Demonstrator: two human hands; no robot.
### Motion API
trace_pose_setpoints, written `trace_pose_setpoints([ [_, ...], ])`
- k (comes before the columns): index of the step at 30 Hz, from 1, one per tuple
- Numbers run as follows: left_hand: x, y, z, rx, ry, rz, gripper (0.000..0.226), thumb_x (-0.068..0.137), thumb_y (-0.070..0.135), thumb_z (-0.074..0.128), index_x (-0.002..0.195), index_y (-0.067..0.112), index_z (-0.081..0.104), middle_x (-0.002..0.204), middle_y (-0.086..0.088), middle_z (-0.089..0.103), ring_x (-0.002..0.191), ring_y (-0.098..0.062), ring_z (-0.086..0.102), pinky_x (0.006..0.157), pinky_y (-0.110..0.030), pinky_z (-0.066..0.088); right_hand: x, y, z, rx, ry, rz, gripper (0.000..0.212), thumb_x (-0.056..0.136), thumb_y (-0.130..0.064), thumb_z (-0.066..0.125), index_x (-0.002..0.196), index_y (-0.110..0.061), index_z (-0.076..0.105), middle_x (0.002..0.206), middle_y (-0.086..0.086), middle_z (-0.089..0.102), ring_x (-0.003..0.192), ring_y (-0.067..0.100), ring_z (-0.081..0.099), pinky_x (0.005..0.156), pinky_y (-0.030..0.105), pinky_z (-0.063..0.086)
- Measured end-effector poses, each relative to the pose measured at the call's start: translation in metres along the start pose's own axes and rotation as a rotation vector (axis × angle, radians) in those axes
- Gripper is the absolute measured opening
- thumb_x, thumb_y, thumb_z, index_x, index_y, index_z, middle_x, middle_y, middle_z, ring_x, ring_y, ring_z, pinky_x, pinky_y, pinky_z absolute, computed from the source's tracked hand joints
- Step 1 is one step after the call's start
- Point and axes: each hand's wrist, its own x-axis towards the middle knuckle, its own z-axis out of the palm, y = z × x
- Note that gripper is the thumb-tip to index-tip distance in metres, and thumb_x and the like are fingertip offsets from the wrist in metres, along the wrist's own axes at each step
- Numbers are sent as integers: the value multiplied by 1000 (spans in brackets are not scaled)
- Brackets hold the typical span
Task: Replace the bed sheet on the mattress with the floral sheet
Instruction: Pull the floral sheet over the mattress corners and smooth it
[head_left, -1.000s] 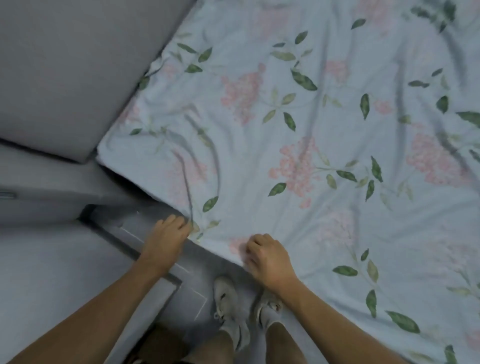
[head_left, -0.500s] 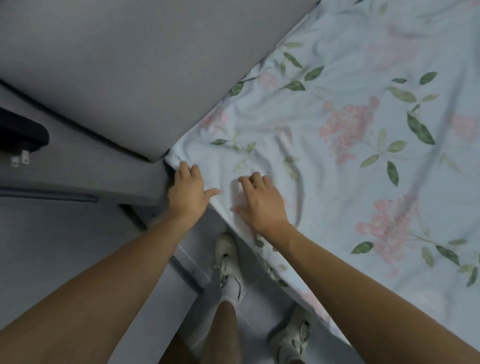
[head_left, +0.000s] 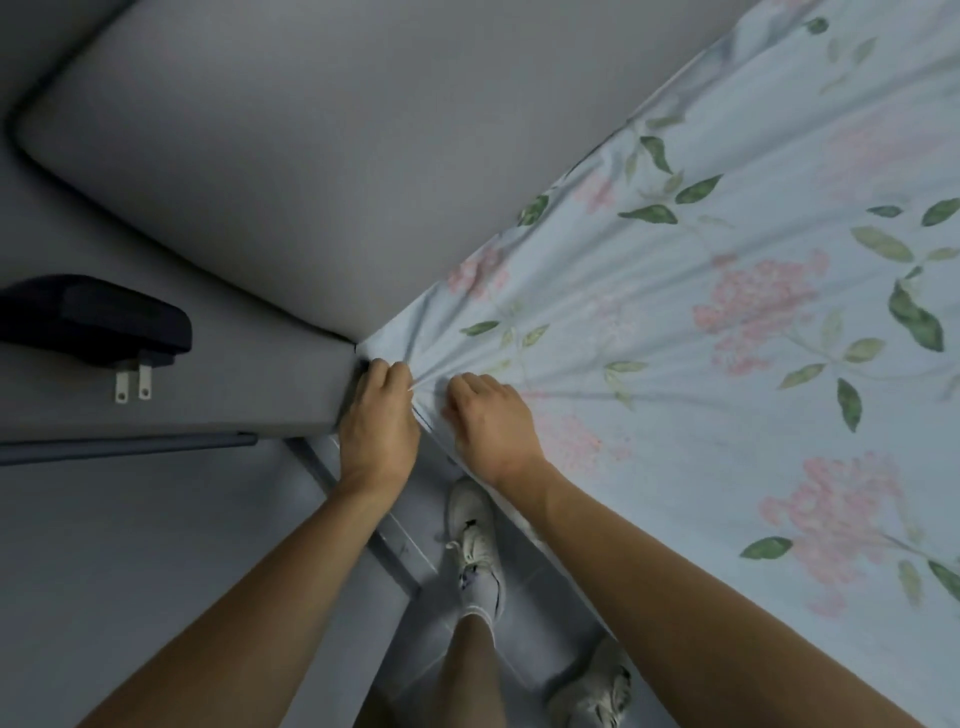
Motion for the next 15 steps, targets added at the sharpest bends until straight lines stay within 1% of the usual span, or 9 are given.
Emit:
trace_pose_setpoints([
  [2, -1, 3, 2, -38, 11, 3, 27, 88, 0, 61, 111, 14, 60, 115, -11, 56, 105, -37, 56, 86, -50, 51, -6, 8, -10, -27, 2, 30, 8, 81, -13, 59, 84, -14, 51, 82, 7, 55, 75, 32, 53, 63, 36, 26],
  [4, 6, 4, 5, -55, 5, 79, 38, 93, 13, 62, 131, 15, 57, 130, -9, 55, 118, -36, 53, 97, -51, 49, -22, 24, -27, -118, -4, 77, 17, 81, -17, 63, 96, -14, 55, 99, 6, 55, 88, 31, 51, 67, 39, 34],
  [5, 11, 4, 7, -66, -38, 107, 46, 96, 23, 63, 140, 16, 53, 140, -9, 52, 126, -35, 49, 103, -51, 47, -34, 33, -36, -158, -14, 109, 26, 81, -21, 63, 106, -15, 57, 110, 6, 55, 97, 31, 51, 73, 42, 39],
  [6, 15, 4, 10, -88, -104, 115, 56, 98, 33, 63, 149, 18, 47, 150, -11, 46, 135, -36, 44, 109, -51, 44, -48, 44, -44, -202, -23, 151, 36, 82, -26, 64, 117, -17, 58, 122, 8, 53, 108, 33, 50, 83, 45, 43],
  [7, 20, 3, 14, -105, -173, 110, 67, 98, 41, 64, 156, 19, 39, 158, -13, 38, 142, -37, 36, 113, -51, 39, -62, 55, -50, -260, -33, 201, 47, 85, -33, 64, 129, -19, 55, 135, 10, 50, 121, 36, 48, 95, 49, 43],
  [9, 28, 1, 22, -57, -256, 111, 85, 96, 54, 62, 162, 16, 25, 167, -17, 22, 151, -40, 24, 117, -53, 34, -83, 68, -54, -351, -93, 298, 67, 93, -53, 55, 151, -21, 41, 159, 15, 35, 146, 41, 31, 117, 57, 30],
  [10, 30, -1, 25, -10, -276, 127, 91, 95, 59, 59, 164, 13, 20, 169, -18, 16, 153, -41, 19, 118, -55, 33, -87, 71, -50, -360, -135, 322, 75, 96, -60, 49, 159, -23, 31, 166, 15, 24, 154, 41, 19, 122, 60, 21],
  [12, 31, -5, 29, 51, -290, 154, 96, 94, 63, 53, 165, 10, 14, 170, -19, 11, 155, -43, 15, 118, -56, 33, -83, 71, -38, -322, -176, 320, 81, 98, -64, 42, 165, -27, 15, 172, 14, 7, 158, 41, 1, 125, 63, 7],
  [15, 27, 0, 30, 128, -250, 160, 94, 96, 57, 57, 164, 7, 16, 169, -24, 13, 151, -47, 21, 112, -60, 39, -71, 71, -30, -253, -175, 308, 85, 96, -64, 47, 165, -32, 10, 173, 12, 2, 159, 39, -7, 126, 63, 0],
])
